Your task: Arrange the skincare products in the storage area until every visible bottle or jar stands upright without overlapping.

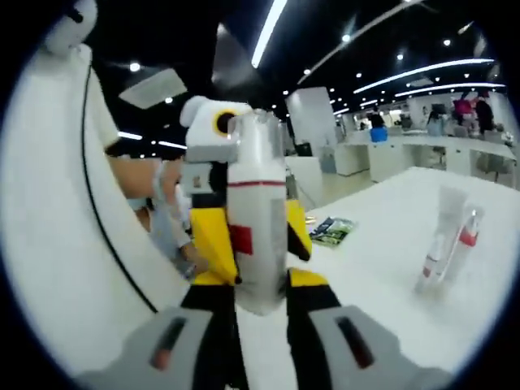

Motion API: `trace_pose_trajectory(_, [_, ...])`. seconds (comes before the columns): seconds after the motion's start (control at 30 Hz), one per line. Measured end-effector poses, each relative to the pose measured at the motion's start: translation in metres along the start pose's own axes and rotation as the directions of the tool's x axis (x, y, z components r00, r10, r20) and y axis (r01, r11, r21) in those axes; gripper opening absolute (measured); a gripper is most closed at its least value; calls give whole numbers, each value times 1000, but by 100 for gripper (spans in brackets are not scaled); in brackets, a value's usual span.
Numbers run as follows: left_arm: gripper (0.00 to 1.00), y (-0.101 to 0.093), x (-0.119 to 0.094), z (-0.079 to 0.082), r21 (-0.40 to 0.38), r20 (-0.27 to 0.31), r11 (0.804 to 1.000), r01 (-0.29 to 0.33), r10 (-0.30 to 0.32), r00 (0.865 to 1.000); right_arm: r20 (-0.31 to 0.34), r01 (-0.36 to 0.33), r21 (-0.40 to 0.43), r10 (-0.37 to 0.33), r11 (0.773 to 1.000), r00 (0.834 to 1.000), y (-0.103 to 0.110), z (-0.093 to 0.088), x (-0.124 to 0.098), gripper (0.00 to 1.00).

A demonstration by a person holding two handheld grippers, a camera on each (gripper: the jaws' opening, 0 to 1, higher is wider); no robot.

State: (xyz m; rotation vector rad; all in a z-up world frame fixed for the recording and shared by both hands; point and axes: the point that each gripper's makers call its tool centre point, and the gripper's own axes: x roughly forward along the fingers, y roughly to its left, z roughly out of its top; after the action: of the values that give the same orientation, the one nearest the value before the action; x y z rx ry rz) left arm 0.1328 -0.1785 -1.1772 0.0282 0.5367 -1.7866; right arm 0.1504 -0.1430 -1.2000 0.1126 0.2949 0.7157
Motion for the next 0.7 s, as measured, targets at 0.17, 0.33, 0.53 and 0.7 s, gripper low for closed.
trace_pose_trajectory(0.17, [22, 11, 2, 16, -120, 154, 990, -76, 94, 984, 60, 83, 59, -87, 995, 994, -13, 12, 2, 21])
trace_pose_trajectory(0.33, [21, 10, 3, 12, -85, 164, 993, -85, 98, 982, 88, 71, 72, -77, 995, 993, -12, 10, -1, 22])
trace_pose_trajectory(0.53, [21, 14, 6, 12, -64, 187, 993, -97, 107, 976, 75, 73, 37, -76, 997, 994, -16, 9, 1, 23])
trace_pose_trajectory(0.7, [21, 35, -6, 3, 25, 122, 986, -164, 160, 980, -29, 34, -54, -36, 998, 999, -26, -4, -6, 32])
